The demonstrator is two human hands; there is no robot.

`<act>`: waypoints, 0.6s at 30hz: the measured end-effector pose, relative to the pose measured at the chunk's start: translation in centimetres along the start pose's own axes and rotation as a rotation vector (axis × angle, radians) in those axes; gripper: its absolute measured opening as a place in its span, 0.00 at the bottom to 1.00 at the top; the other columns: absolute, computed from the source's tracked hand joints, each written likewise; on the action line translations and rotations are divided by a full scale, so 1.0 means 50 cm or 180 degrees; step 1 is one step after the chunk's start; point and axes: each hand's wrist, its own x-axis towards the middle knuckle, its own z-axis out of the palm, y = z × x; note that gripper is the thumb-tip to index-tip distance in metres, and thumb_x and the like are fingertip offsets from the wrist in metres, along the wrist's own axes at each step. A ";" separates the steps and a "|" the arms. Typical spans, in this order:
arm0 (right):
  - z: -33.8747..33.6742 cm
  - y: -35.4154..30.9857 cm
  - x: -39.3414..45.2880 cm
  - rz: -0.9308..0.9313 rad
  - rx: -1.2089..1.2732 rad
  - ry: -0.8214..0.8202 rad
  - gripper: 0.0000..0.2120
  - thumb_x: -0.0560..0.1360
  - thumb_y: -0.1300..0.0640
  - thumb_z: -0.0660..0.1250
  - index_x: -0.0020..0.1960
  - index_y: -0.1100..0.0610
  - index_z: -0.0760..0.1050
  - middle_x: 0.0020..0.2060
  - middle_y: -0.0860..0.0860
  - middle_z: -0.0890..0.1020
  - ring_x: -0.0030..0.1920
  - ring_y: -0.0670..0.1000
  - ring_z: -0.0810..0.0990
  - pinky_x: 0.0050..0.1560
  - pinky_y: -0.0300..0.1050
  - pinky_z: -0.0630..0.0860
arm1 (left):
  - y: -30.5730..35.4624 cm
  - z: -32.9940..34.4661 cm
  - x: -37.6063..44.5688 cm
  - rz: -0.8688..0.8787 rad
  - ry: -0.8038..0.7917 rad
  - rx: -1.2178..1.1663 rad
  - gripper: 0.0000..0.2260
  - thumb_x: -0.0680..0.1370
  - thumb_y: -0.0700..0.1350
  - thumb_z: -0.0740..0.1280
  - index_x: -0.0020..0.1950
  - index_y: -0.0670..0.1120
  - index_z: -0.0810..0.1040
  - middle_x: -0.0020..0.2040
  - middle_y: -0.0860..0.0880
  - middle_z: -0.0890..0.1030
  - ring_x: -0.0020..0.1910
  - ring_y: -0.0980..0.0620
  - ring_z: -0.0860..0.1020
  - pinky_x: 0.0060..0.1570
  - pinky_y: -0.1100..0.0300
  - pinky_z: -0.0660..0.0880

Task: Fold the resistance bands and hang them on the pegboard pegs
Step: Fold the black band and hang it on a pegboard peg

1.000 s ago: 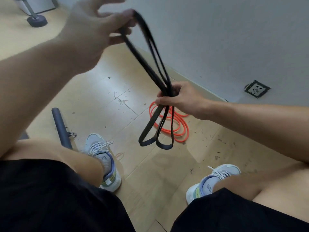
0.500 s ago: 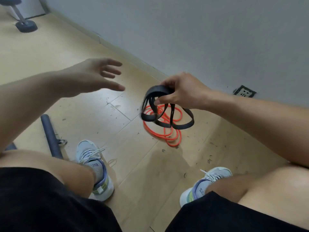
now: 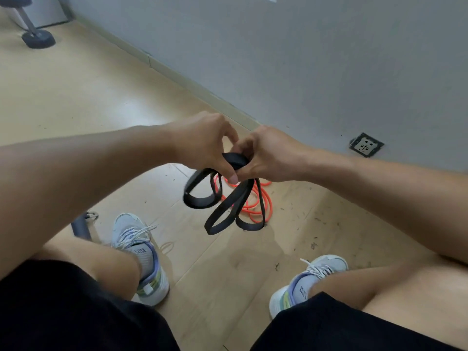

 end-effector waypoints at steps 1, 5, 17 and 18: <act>0.001 -0.001 0.000 -0.0003 0.0034 -0.0008 0.07 0.68 0.52 0.82 0.41 0.53 0.85 0.29 0.46 0.79 0.27 0.43 0.71 0.28 0.32 0.66 | 0.001 -0.004 -0.001 0.0008 -0.0006 0.0049 0.24 0.61 0.59 0.83 0.55 0.57 0.83 0.33 0.52 0.84 0.25 0.60 0.74 0.25 0.68 0.65; -0.005 -0.002 0.004 0.0035 0.0210 -0.0059 0.08 0.68 0.55 0.82 0.42 0.51 0.83 0.31 0.44 0.82 0.28 0.41 0.75 0.31 0.29 0.68 | 0.008 -0.026 -0.004 -0.0007 0.0150 0.0378 0.19 0.63 0.60 0.82 0.49 0.54 0.86 0.25 0.51 0.77 0.24 0.53 0.69 0.25 0.61 0.64; -0.002 0.047 0.003 0.0207 0.0690 -0.0270 0.07 0.74 0.59 0.77 0.47 0.49 0.82 0.41 0.49 0.86 0.44 0.50 0.87 0.48 0.42 0.83 | -0.029 -0.079 -0.035 -0.0335 0.0492 -0.0091 0.07 0.69 0.55 0.79 0.39 0.53 0.86 0.25 0.53 0.78 0.25 0.56 0.70 0.28 0.63 0.65; -0.004 0.048 0.002 0.0165 0.0685 -0.0262 0.08 0.74 0.60 0.77 0.48 0.50 0.81 0.41 0.49 0.86 0.44 0.51 0.86 0.49 0.44 0.84 | -0.040 -0.083 -0.038 -0.0361 0.0482 -0.0096 0.08 0.69 0.55 0.79 0.39 0.53 0.86 0.29 0.51 0.81 0.28 0.55 0.73 0.31 0.62 0.67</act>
